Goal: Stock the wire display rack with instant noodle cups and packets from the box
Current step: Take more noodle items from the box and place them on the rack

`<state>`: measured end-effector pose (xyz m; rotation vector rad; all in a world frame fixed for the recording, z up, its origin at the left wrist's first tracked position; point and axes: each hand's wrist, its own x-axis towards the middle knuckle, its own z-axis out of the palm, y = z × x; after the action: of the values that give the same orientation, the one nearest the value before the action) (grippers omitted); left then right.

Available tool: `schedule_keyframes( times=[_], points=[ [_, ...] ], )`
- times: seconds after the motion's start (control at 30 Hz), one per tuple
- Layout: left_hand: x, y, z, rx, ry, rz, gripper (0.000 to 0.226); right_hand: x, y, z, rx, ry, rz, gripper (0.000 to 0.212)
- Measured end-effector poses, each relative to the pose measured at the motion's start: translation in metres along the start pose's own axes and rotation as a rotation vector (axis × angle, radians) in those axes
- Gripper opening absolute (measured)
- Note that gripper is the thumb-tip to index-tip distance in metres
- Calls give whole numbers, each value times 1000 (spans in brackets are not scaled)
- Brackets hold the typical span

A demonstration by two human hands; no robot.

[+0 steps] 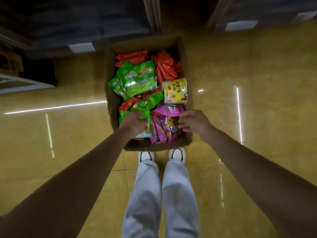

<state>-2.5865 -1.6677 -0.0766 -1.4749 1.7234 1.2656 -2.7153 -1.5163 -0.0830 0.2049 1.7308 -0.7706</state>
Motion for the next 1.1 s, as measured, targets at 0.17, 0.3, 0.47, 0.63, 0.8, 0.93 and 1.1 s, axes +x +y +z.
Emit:
schedule_keyframes(
  times=[0.17,0.3,0.47,0.63,0.8,0.93,1.1],
  points=[
    [71,-8,23,344,32,113,43,77,17,-12,-11,60,-11,18],
    [109,-19,35,477,145,189,62,122,22,-5,-66,92,-33,22],
    [140,-42,48,463,160,222,98,164,7,21,-252,227,-85,58],
    [152,-43,55,468,150,252,104,184,-5,41,-44,392,23,78],
    [163,-36,49,582,296,277,62,189,-12,40,14,439,114,70],
    [162,-35,30,564,372,293,37,184,-14,45,-33,468,71,65],
    [157,-32,8,301,360,203,37,168,-15,68,-56,256,-43,53]
  ],
)
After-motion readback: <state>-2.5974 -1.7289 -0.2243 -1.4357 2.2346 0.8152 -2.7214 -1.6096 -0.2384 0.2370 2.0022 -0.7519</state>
